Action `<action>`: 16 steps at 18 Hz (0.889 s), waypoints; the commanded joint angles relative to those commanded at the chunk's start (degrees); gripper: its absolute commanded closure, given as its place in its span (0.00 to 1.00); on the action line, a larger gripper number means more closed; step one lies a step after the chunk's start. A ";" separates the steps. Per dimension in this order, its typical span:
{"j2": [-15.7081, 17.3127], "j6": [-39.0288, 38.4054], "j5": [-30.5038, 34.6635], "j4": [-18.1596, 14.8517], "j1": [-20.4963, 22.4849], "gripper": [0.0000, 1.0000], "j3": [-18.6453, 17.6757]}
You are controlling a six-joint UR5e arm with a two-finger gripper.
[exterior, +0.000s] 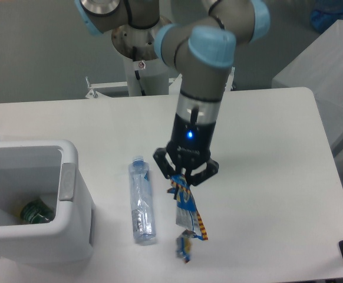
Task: Place the trash in the trash can
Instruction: 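Lift the held snack wrapper up off the table, then carry the wrapper over the white bin and release it inside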
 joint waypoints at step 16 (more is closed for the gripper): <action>6.08 -4.85 -1.67 0.18 -16.78 0.88 -1.15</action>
